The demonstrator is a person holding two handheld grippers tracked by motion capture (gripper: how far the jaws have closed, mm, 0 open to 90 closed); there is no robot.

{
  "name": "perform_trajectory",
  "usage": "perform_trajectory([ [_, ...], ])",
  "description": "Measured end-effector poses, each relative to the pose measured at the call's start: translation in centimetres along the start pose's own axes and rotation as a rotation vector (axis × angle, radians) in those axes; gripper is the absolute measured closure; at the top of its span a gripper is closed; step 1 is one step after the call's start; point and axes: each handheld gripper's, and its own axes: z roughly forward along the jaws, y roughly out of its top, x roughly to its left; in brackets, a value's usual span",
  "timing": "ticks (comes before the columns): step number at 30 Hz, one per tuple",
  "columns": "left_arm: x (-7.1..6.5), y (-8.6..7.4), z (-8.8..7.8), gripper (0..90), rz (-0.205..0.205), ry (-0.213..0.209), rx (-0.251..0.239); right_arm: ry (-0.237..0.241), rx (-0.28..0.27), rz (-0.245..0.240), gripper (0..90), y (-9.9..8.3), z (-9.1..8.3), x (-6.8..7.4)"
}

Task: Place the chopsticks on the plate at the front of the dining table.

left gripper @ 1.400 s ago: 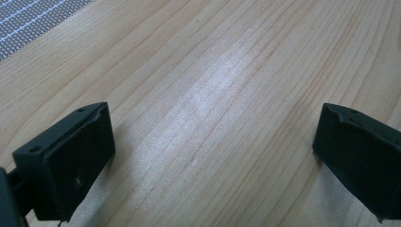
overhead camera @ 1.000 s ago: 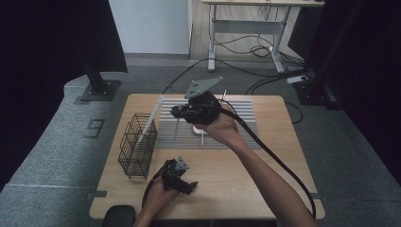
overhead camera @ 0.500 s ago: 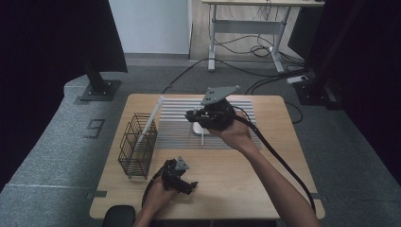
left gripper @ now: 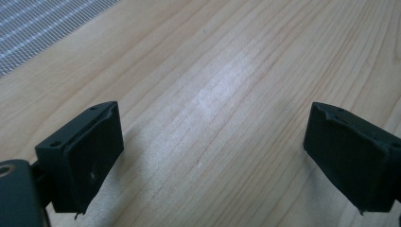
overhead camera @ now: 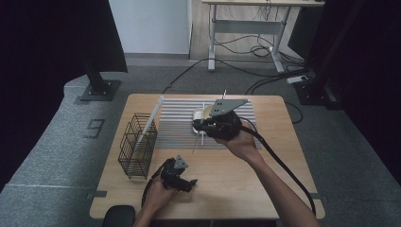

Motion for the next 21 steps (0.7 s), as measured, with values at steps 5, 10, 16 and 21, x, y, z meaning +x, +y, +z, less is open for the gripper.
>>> perform_trajectory([
  [5,0.2,0.3,-1.0,2.1,-0.011,-0.033,-0.050,0.010,-0.007,0.002,83.0,-1.1,0.2,0.4],
  [10,0.3,0.3,-1.7,9.3,0.002,-0.032,-0.085,0.025,-0.013,0.000,83.0,-1.9,0.4,1.1],
  [16,0.0,0.5,-2.4,20.0,0.029,-0.025,-0.143,0.050,-0.010,0.001,82.9,-2.6,1.0,2.0],
  [21,-0.2,0.5,-3.0,32.0,0.040,-0.030,-0.191,0.075,-0.002,0.004,83.0,-3.2,1.6,2.7],
])
